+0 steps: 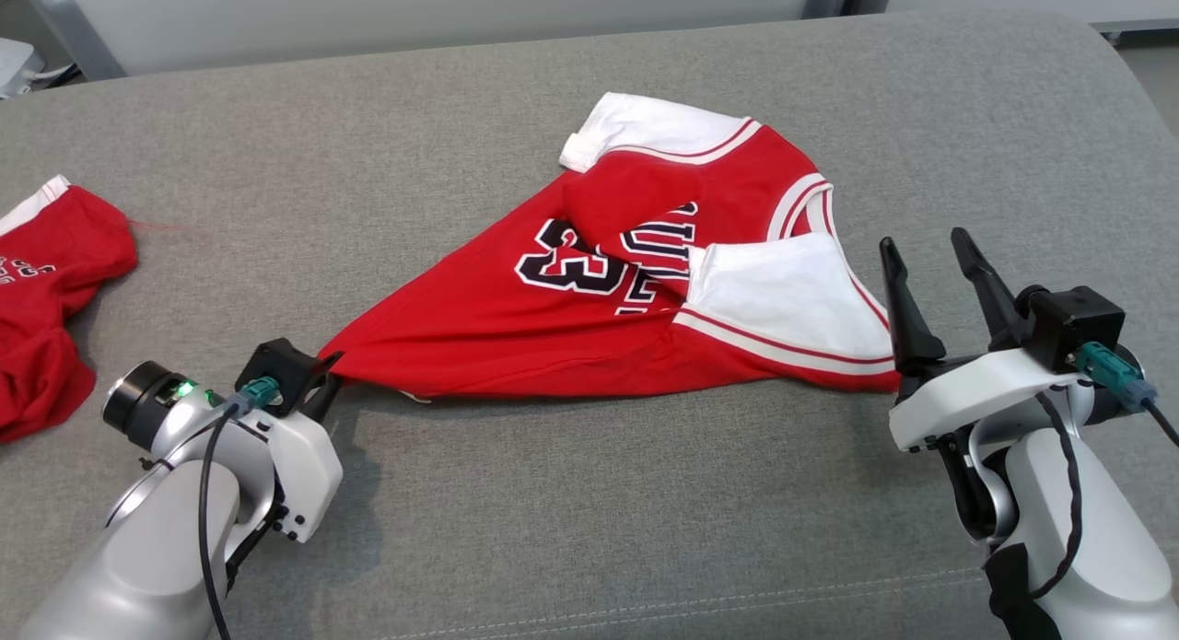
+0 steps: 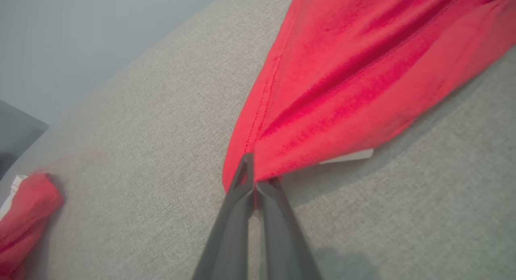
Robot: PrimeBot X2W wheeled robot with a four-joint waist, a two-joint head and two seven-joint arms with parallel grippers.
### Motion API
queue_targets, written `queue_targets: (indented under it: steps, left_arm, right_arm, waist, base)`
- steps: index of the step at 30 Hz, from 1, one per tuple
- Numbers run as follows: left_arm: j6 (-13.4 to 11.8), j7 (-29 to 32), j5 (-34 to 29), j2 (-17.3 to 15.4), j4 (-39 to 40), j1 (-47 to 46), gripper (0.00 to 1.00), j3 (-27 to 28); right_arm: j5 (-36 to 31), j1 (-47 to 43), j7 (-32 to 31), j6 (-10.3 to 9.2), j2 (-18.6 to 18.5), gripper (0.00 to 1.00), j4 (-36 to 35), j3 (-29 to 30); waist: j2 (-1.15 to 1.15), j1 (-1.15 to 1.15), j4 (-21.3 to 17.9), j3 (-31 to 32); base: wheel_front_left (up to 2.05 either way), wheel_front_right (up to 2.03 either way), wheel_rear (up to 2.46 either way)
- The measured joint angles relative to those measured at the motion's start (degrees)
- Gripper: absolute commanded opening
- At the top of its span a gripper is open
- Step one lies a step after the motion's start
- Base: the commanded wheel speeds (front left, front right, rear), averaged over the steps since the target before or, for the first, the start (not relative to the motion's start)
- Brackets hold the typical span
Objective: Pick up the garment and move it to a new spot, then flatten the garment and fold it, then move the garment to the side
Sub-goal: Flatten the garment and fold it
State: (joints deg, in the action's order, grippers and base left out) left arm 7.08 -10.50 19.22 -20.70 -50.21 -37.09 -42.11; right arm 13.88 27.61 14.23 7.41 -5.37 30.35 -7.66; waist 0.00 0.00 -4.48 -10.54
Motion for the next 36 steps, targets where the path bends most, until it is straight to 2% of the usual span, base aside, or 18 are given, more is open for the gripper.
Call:
queue_targets:
  steps: [1,2,3,7,12,14,17,22,26,33,36]
  left_arm:
    - [0.00,0.46,1.03,-0.37,0.00,0.00,0.10,-0.41]
    - [0.01,0.66,1.88,-0.56,0.00,0.00,0.48,-0.76]
    - [0.01,0.63,2.56,-0.47,0.03,-0.01,1.00,-0.81]
    - [-0.14,-1.37,3.82,0.22,0.27,-0.12,1.00,0.08]
    - [-4.68,-3.31,5.02,3.22,0.99,-2.00,1.00,2.79]
    - [-5.14,-3.67,5.61,4.34,1.27,-2.01,1.00,3.53]
    - [-5.11,-3.72,6.37,5.97,1.58,-1.80,1.00,4.49]
    - [-4.99,-3.76,5.57,7.99,7.46,-1.76,1.00,6.30]
    - [-4.05,-4.00,4.53,10.49,6.88,-0.63,1.00,5.70]
    - [-2.01,-4.00,1.09,10.46,7.12,2.50,1.00,2.63]
    - [-1.34,-4.00,0.45,10.50,7.60,5.04,1.00,1.52]
  right_arm:
    - [0.01,0.00,0.00,0.01,0.01,1.00,0.21,-0.23]
    - [0.01,-0.01,0.00,0.01,0.01,1.00,0.45,-0.36]
    - [0.11,-0.01,0.00,0.01,-0.02,1.00,0.69,-0.40]
    - [0.33,-0.02,0.00,0.01,-0.21,1.00,1.80,-0.40]
    - [0.32,-0.03,0.00,0.00,-0.52,1.00,2.46,-0.57]
    - [0.33,-0.03,0.00,0.00,-0.54,1.00,2.71,-0.68]
    - [0.34,-0.03,0.00,0.00,-0.53,1.00,3.56,-1.03]
    - [0.58,-0.02,0.00,0.00,-0.44,1.00,4.21,-2.04]
    - [0.79,0.06,0.00,0.00,-0.10,1.00,4.89,-2.68]
    - [1.33,0.05,0.00,0.00,-0.19,1.00,5.64,-4.48]
    - [1.66,0.07,0.00,0.00,-0.60,1.00,5.57,-9.99]
  waist:
    - [0.00,0.00,0.16,-0.01]
    - [0.00,0.00,0.24,-0.10]
    - [0.00,0.00,0.28,-0.21]
    - [0.00,0.00,0.24,-0.68]
    - [0.00,0.00,0.09,-1.22]
    - [0.00,0.00,0.02,-1.40]
    - [0.00,0.00,0.13,-1.50]
    - [0.00,0.00,0.83,-1.60]
    - [0.00,0.00,0.94,-1.66]
    - [0.00,0.00,1.74,-1.03]
    - [0.00,0.00,2.72,-0.67]
  base:
    - [0.00,0.00,0.00]
    - [0.00,0.00,0.00]
    - [0.00,0.00,0.00]
    - [0.00,0.00,0.00]
    - [0.00,0.00,0.00]
    - [0.00,0.00,0.00]
    - [0.00,0.00,0.00]
    - [0.00,0.00,0.00]
    - [0.00,0.00,0.00]
    - [0.00,0.00,0.00]
    - [0.00,0.00,0.00]
